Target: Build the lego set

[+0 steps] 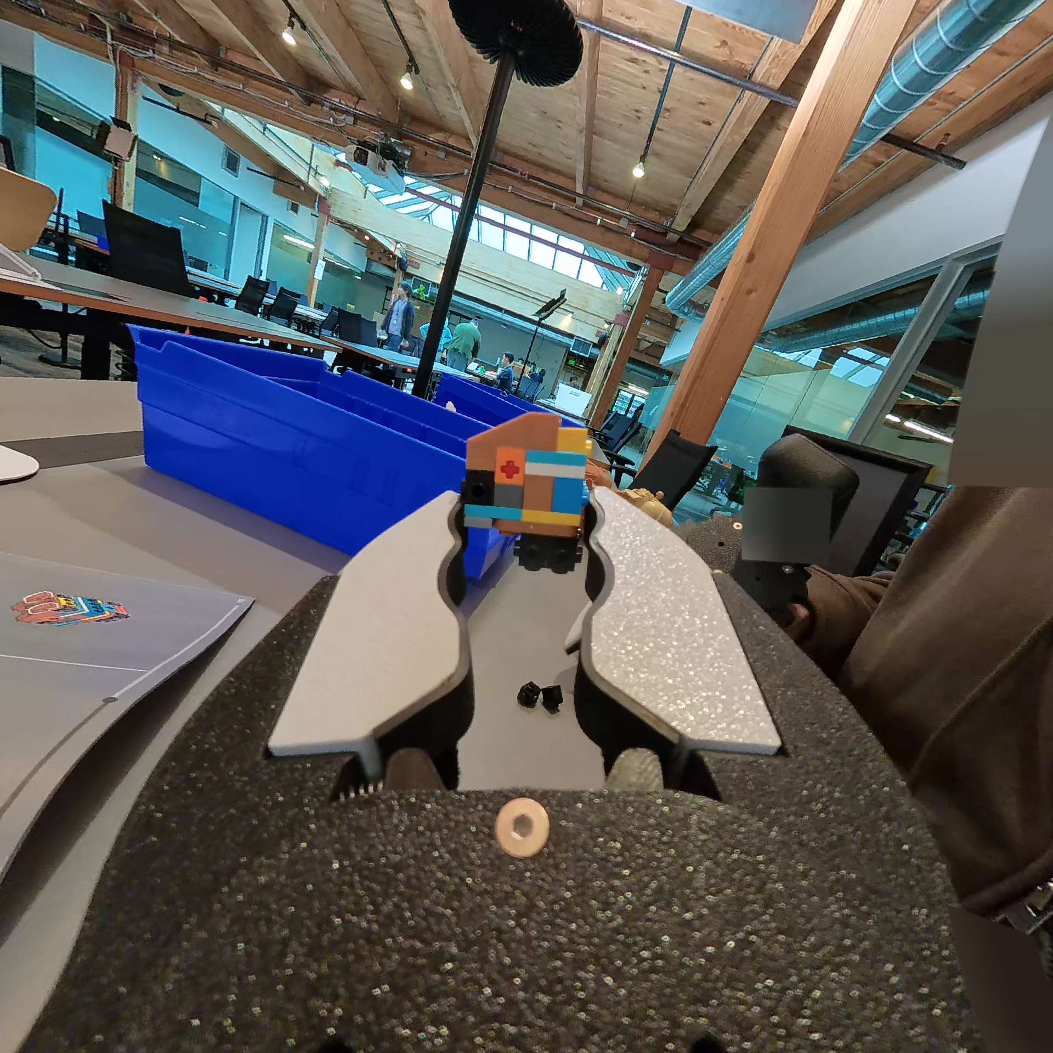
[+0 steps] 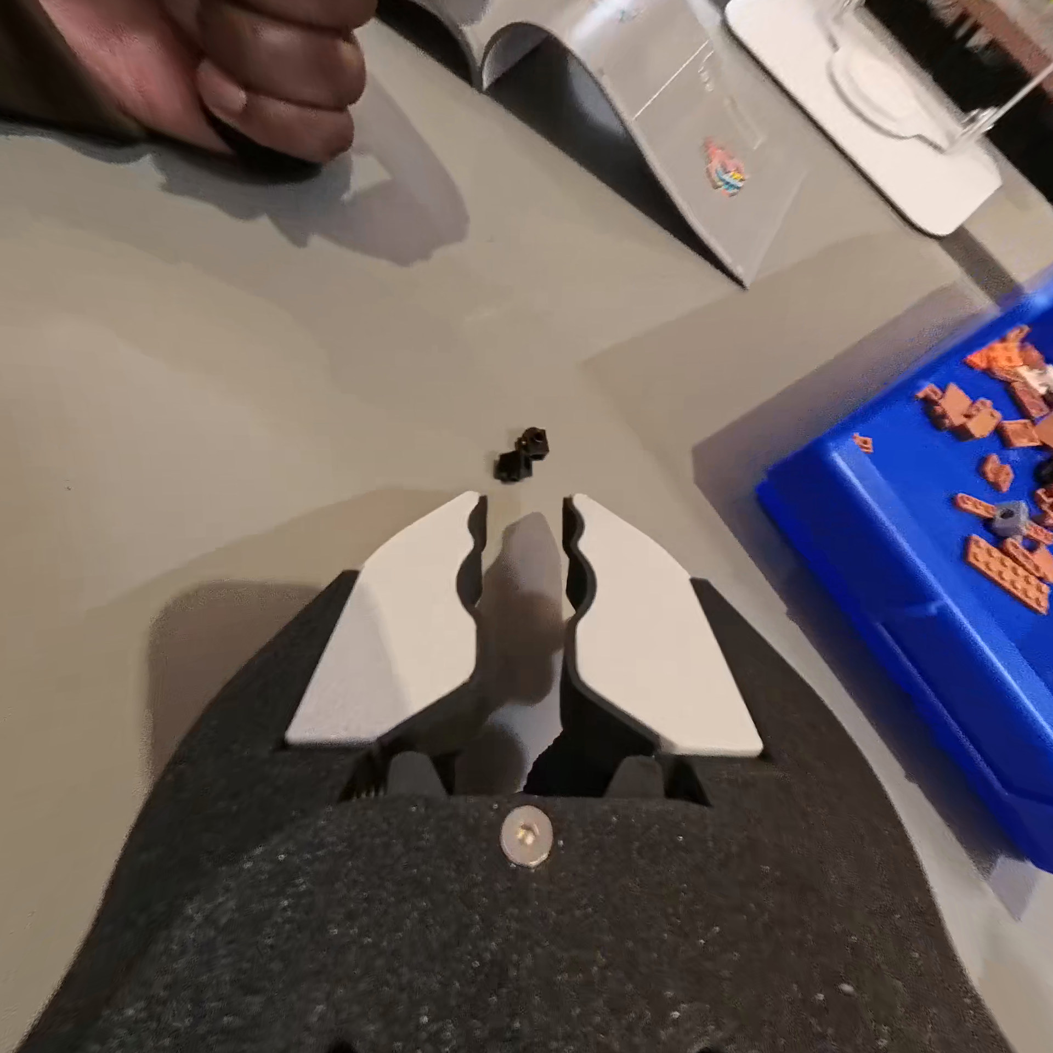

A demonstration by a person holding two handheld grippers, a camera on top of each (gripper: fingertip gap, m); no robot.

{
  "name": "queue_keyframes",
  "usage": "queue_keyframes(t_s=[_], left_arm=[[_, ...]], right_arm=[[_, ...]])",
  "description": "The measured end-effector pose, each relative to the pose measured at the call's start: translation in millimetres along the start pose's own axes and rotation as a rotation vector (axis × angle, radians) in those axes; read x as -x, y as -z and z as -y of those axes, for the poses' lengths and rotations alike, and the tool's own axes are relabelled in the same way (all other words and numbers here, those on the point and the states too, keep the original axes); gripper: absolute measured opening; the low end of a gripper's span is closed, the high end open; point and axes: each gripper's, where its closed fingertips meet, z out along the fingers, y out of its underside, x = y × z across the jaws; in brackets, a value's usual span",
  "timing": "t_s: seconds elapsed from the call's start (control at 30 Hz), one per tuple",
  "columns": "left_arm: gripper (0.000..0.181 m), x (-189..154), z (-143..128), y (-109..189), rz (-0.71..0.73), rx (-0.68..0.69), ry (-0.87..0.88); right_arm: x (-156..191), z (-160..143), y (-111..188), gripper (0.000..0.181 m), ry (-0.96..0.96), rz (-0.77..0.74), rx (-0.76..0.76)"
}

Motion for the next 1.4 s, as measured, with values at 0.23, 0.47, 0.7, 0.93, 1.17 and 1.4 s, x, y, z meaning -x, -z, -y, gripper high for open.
queue_keyframes(t_s=[0.23,0.47,0.7,0.93,1.17,1.4], left_arm=[[0.039,-0.8,-1.5,-0.8,0.001,0.01,-0.009],[0.039,-2.2,-3.5,-2.0,-0.005,0.023,-0.014],[0.039,-3.7,-4.6,-2.6,-0.012,0.03,-0.017],[0.039,-11.2,-7.4,-5.5,-0.026,0.039,-0.035],[0.039,-10.6,-6.4,-4.8,-0.029,0.035,-0.026],[0.039,-10.1,-5.1,-4.0,-0.029,0.029,-0.019]], right_arm=[[-0.3,6.1,-14.8,0.019,-0.024,0.02,0.03],[3.4,4.0,-20.1,0.011,-0.038,0.068,0.067],[1.8,9.0,-19.5,0.007,-0.03,0.068,0.031],[-4.9,23.2,-12.7,0.0,-0.034,0.1,-0.099],[-9.2,31.9,-9.1,0.0,0.019,0.093,-0.174],[-24.0,58.4,-3.7,0.0,0.102,0.051,-0.288]])
